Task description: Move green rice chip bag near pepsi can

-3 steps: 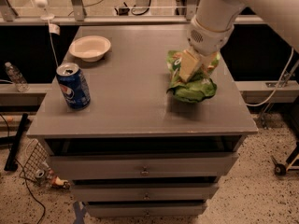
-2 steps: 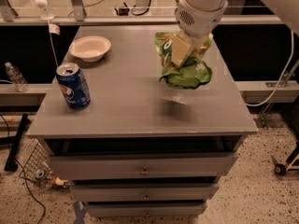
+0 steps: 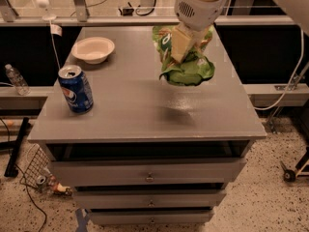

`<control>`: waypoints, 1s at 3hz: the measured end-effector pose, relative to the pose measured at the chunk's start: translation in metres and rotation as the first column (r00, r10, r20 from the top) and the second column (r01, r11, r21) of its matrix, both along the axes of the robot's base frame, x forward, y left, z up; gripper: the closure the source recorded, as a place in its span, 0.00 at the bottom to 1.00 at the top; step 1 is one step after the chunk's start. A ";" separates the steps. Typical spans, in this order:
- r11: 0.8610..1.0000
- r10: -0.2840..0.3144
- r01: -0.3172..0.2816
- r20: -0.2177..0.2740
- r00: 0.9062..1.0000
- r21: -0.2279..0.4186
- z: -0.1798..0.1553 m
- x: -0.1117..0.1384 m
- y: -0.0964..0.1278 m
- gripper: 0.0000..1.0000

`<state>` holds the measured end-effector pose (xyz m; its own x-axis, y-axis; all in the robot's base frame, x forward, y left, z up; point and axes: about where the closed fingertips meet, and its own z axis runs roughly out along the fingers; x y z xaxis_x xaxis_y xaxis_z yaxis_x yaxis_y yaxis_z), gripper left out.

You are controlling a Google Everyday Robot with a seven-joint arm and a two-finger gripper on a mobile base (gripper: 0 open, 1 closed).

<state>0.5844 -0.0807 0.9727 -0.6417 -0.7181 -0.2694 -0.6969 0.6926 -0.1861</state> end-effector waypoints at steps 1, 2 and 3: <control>0.997 0.075 -0.075 -0.053 0.996 -0.010 -0.025 0.003 0.026 1.00; 0.977 0.211 -0.211 -0.118 0.970 0.016 -0.057 0.000 0.075 1.00; 0.959 0.283 -0.280 -0.145 0.948 0.039 -0.069 -0.003 0.100 1.00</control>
Offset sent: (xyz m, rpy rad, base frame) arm -0.0070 0.1138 -0.0850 0.0082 0.1991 0.3328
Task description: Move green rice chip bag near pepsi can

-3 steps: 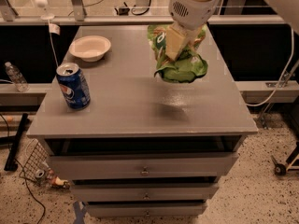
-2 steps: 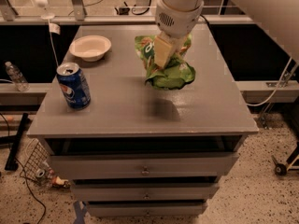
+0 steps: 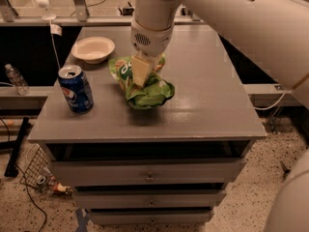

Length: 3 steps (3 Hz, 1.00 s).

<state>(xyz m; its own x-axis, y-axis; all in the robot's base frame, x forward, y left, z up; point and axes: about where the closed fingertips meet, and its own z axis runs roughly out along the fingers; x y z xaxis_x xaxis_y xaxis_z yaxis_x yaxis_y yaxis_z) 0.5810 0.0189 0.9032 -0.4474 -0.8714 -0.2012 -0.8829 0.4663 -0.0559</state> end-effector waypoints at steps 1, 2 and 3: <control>0.996 0.084 -0.083 -0.025 0.996 0.030 -0.005 -0.009 0.025 1.00; 0.991 0.124 -0.123 -0.032 0.992 0.045 -0.004 -0.015 0.036 1.00; 0.983 0.176 -0.173 -0.052 0.983 0.055 -0.007 -0.023 0.049 1.00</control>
Offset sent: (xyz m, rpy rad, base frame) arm -0.0241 0.0455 -0.0034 0.0500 0.0591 0.1730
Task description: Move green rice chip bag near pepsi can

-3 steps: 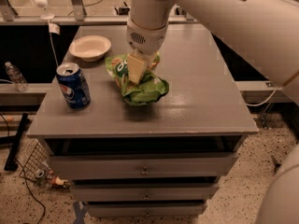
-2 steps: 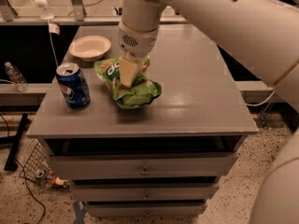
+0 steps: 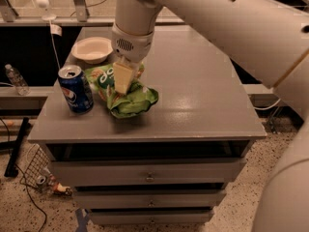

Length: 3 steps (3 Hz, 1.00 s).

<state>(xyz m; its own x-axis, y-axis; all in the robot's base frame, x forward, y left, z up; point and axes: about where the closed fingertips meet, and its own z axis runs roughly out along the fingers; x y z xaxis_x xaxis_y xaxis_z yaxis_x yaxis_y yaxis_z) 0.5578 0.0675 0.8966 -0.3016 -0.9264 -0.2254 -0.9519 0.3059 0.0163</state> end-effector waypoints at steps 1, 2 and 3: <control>1.000 0.012 -0.012 -0.011 1.000 0.003 -0.002 -0.002 0.003 1.00; 1.000 0.012 -0.012 -0.005 1.000 0.008 -0.002 -0.001 0.005 0.82; 1.000 0.012 -0.012 0.001 1.000 0.013 -0.002 0.000 0.006 0.59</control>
Offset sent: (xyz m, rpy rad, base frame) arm -0.0022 0.0026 -0.0022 0.0025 0.0115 0.0118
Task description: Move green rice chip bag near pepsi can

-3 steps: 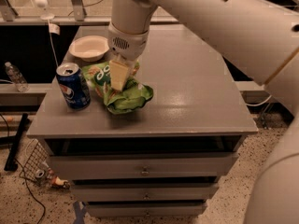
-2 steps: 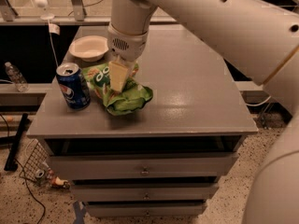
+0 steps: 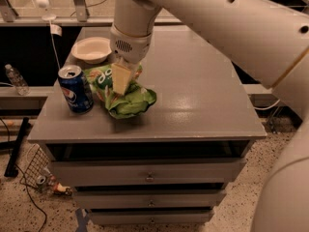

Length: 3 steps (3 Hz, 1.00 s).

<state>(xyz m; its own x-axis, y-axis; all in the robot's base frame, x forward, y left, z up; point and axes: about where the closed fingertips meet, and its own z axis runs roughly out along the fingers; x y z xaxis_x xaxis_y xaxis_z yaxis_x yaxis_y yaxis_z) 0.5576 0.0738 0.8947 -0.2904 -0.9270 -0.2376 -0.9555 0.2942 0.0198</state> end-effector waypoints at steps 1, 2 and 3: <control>1.000 0.000 0.000 0.007 1.000 0.006 0.000 0.001 0.002 0.27; 1.000 0.001 -0.001 0.010 1.000 0.009 0.000 0.001 0.003 0.04; 1.000 0.001 -0.001 0.013 1.000 0.011 0.000 0.002 0.004 0.00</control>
Offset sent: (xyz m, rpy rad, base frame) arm 0.0007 0.0014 0.0001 0.0038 -0.0044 0.0002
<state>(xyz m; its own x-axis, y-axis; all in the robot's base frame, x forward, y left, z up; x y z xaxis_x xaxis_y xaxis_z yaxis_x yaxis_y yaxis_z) 0.5594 0.0781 0.8950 -0.2862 -0.9245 -0.2516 -0.9560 0.2931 0.0106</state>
